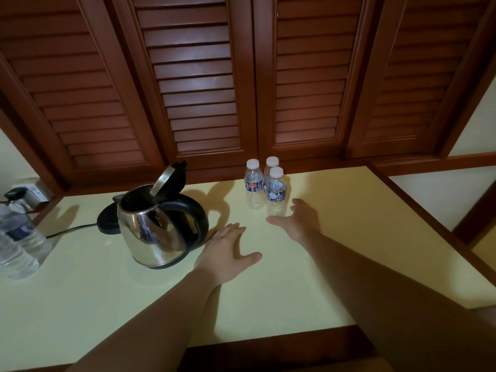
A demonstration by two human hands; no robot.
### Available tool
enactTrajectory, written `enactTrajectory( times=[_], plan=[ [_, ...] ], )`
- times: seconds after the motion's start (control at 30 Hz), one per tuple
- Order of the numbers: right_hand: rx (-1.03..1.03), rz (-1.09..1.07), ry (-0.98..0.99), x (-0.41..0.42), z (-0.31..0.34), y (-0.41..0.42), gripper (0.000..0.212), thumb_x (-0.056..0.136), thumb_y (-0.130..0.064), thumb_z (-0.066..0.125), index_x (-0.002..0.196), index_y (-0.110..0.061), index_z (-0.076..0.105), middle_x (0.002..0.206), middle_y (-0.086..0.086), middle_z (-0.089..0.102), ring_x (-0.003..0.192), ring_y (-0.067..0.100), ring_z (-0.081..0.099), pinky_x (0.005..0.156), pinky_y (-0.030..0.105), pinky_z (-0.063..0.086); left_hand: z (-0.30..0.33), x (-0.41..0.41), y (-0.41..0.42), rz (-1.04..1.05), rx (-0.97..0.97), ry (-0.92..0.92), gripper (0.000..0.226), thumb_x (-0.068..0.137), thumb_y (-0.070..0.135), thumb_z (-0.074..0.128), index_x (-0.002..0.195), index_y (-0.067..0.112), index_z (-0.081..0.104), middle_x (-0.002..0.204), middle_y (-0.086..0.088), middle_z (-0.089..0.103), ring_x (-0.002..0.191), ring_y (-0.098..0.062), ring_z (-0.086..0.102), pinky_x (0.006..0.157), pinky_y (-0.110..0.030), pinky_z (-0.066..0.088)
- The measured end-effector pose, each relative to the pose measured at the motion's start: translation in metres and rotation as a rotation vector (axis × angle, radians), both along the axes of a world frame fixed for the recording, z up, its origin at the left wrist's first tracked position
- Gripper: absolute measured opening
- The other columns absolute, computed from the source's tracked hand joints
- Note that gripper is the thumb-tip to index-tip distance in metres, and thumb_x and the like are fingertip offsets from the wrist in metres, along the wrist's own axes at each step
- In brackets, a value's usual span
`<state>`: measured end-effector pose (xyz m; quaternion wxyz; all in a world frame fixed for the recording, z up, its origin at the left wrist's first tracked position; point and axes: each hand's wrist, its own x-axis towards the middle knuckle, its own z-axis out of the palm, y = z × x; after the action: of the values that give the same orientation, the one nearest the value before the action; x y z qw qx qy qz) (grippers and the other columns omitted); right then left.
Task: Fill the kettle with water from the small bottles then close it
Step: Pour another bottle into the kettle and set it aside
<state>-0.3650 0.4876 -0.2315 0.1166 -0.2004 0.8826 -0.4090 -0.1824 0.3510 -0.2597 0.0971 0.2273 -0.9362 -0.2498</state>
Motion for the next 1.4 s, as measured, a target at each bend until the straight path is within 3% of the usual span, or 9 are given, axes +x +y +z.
enactTrajectory(
  times=[0.07, 0.4, 0.7, 0.83, 0.93, 1.07, 1.17, 1.3, 1.4],
  plan=[
    [-0.056, -0.045, -0.017, 0.008, -0.002, 0.008, 0.098, 0.071, -0.051, 0.090, 0.150, -0.014, 0.045, 0.145, 0.005, 0.057, 0.132, 0.024, 0.056, 0.104, 0.033, 0.047, -0.001, 0.004, 0.000, -0.017, 0.017, 0.013, 0.087, 0.083, 0.069, 0.067, 0.156, 0.032, 0.040, 0.166, 0.011, 0.032, 0.155, -0.008, 0.021, 0.127, -0.033, 0.022],
    [0.027, 0.203, 0.435, 0.126, -0.024, 0.006, 0.025, 0.087, -0.042, 0.072, 0.099, -0.019, 0.074, 0.100, -0.006, 0.069, 0.099, 0.018, 0.062, 0.088, 0.039, 0.052, -0.010, 0.092, -0.015, -0.186, -0.011, 0.104, 0.056, 0.094, 0.054, 0.065, 0.144, 0.031, 0.058, 0.155, 0.011, 0.050, 0.149, -0.002, 0.034, 0.124, -0.030, 0.028],
    [0.081, 0.611, 0.582, 0.272, -0.024, -0.085, 0.039, 0.089, -0.046, 0.049, 0.105, -0.020, 0.072, 0.104, -0.005, 0.067, 0.101, 0.018, 0.057, 0.087, 0.041, 0.049, -0.004, 0.240, -0.094, -0.165, -0.043, 0.144, 0.042, 0.093, 0.052, 0.062, 0.129, 0.033, 0.071, 0.135, 0.017, 0.064, 0.131, 0.003, 0.051, 0.112, -0.020, 0.039],
    [0.123, 0.699, 0.562, 0.319, -0.024, -0.141, 0.058, 0.093, -0.055, 0.045, 0.131, -0.017, 0.067, 0.132, 0.001, 0.065, 0.123, 0.018, 0.055, 0.110, 0.043, 0.041, 0.000, 0.301, -0.148, -0.043, -0.098, 0.110, 0.044, 0.094, 0.049, 0.066, 0.133, 0.030, 0.070, 0.140, 0.012, 0.063, 0.135, -0.004, 0.050, 0.115, -0.016, 0.032],
    [0.206, 0.710, 0.446, 0.342, -0.021, -0.173, 0.072, 0.099, -0.062, 0.043, 0.159, -0.024, 0.035, 0.168, 0.000, 0.029, 0.154, 0.019, 0.023, 0.125, 0.037, 0.012, 0.002, 0.339, -0.182, 0.067, -0.108, 0.074, 0.048, 0.094, 0.049, 0.067, 0.138, 0.029, 0.066, 0.148, 0.008, 0.058, 0.141, -0.008, 0.043, 0.115, -0.016, 0.025],
    [0.435, 0.744, 0.443, 0.350, -0.030, -0.193, 0.081, 0.098, -0.073, 0.030, 0.165, -0.032, 0.009, 0.174, -0.002, -0.002, 0.159, 0.017, -0.003, 0.128, 0.047, 0.000, 0.005, 0.374, -0.219, 0.235, -0.098, 0.039, 0.060, 0.091, 0.052, 0.070, 0.142, 0.022, 0.062, 0.146, 0.000, 0.058, 0.138, -0.017, 0.047, 0.115, -0.028, 0.035],
    [0.489, 0.744, 0.477, 0.348, -0.033, -0.194, 0.082, 0.097, -0.076, 0.024, 0.165, -0.033, 0.008, 0.174, -0.003, -0.005, 0.159, 0.015, -0.007, 0.127, 0.046, -0.002, 0.010, 0.382, -0.242, 0.395, -0.015, 0.119, 0.055, 0.085, 0.051, 0.076, 0.125, 0.014, 0.065, 0.120, -0.003, 0.063, 0.121, -0.025, 0.058, 0.094, -0.028, 0.046],
    [0.497, 0.743, 0.480, 0.347, -0.034, -0.192, 0.081, 0.097, -0.077, 0.020, 0.165, -0.035, 0.004, 0.173, -0.006, -0.008, 0.158, 0.011, -0.010, 0.127, 0.043, -0.004, 0.024, 0.375, -0.258, 0.566, 0.206, 0.278, 0.093, 0.077, 0.056, 0.084, 0.153, 0.021, 0.043, 0.151, 0.003, 0.051, 0.139, -0.020, 0.049, 0.110, -0.037, 0.044],
    [0.496, 0.748, 0.471, 0.347, -0.033, -0.190, 0.081, 0.097, -0.078, 0.018, 0.165, -0.035, 0.003, 0.173, -0.006, -0.009, 0.158, 0.011, -0.011, 0.128, 0.043, -0.005, 0.029, 0.360, -0.266, 0.578, 0.354, 0.412, 0.089, 0.077, 0.047, 0.088, 0.151, 0.026, 0.043, 0.135, 0.013, 0.055, 0.127, -0.010, 0.052, 0.100, -0.031, 0.044]
  ],
)
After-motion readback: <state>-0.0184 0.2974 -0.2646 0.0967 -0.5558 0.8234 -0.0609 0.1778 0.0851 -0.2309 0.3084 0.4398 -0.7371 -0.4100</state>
